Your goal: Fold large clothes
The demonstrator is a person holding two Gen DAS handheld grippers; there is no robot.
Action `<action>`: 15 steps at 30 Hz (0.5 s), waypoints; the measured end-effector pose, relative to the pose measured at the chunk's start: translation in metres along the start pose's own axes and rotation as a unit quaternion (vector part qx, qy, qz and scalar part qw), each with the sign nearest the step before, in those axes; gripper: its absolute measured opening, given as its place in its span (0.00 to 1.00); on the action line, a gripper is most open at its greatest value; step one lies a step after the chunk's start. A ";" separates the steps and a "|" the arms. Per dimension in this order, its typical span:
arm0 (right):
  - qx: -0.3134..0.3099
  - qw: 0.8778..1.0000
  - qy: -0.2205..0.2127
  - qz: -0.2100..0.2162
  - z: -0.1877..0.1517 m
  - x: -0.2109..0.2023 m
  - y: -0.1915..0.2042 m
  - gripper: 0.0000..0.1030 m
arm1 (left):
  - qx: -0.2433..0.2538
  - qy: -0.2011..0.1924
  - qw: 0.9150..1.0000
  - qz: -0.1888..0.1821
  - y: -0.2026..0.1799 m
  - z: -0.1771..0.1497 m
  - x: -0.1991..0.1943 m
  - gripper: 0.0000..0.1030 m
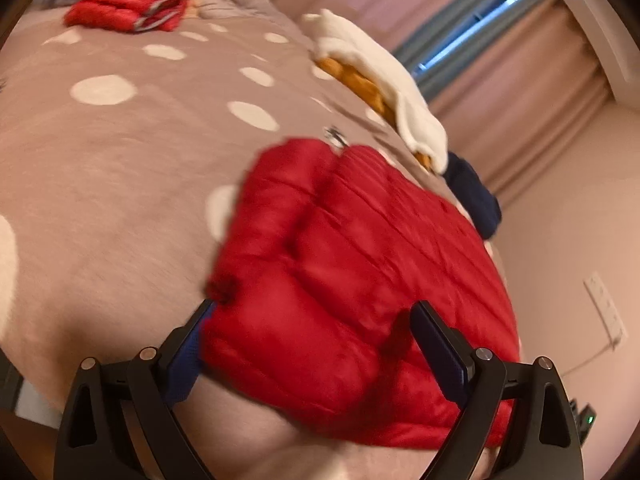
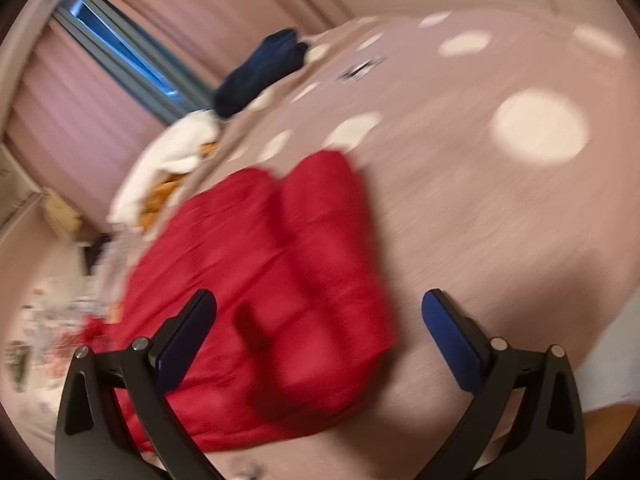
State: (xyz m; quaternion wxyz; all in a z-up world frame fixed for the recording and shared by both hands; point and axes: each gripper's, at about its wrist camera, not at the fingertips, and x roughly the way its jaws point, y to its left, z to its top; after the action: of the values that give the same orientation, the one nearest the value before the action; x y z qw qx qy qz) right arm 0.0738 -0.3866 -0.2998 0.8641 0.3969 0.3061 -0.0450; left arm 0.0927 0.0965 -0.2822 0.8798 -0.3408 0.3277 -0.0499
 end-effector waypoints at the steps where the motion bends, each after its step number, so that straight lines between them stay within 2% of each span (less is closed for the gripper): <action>1: 0.003 1.000 0.010 0.011 -0.003 0.005 0.005 1.00 | -0.004 -0.001 1.000 -0.001 -0.002 0.000 0.001 0.94; 3: -0.001 1.000 0.021 0.016 -0.009 0.014 0.014 1.00 | -0.038 0.003 0.999 -0.020 0.001 0.005 0.004 0.94; 4: 0.000 1.000 0.024 0.021 -0.011 0.018 0.017 1.00 | -0.070 0.012 0.997 -0.041 0.005 0.009 0.007 0.94; 6: 0.015 0.999 0.027 0.036 -0.012 0.023 0.019 1.00 | -0.122 0.026 0.988 -0.089 0.014 0.017 0.010 0.94; 9: 0.048 0.996 0.028 0.068 -0.011 0.030 0.020 1.00 | -0.154 0.037 0.979 -0.132 0.018 0.024 0.017 0.97; 11: 0.058 0.995 0.028 0.072 -0.010 0.035 0.022 1.00 | -0.149 0.051 0.978 -0.136 0.015 0.027 0.025 0.97; 12: 0.057 0.995 0.027 0.071 -0.010 0.037 0.024 1.00 | -0.133 0.062 0.981 -0.128 0.009 0.028 0.028 0.97; 15: 0.042 0.997 0.031 0.062 -0.015 0.041 0.036 1.00 | -0.070 0.084 0.991 -0.074 -0.007 0.025 0.033 0.97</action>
State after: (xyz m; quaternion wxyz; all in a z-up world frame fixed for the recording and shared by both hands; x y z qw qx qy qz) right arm 0.1109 -0.3444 -0.3071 0.8379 0.4525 0.3052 0.0077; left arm 0.1346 0.0950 -0.2812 0.8172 -0.4190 0.3772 -0.1201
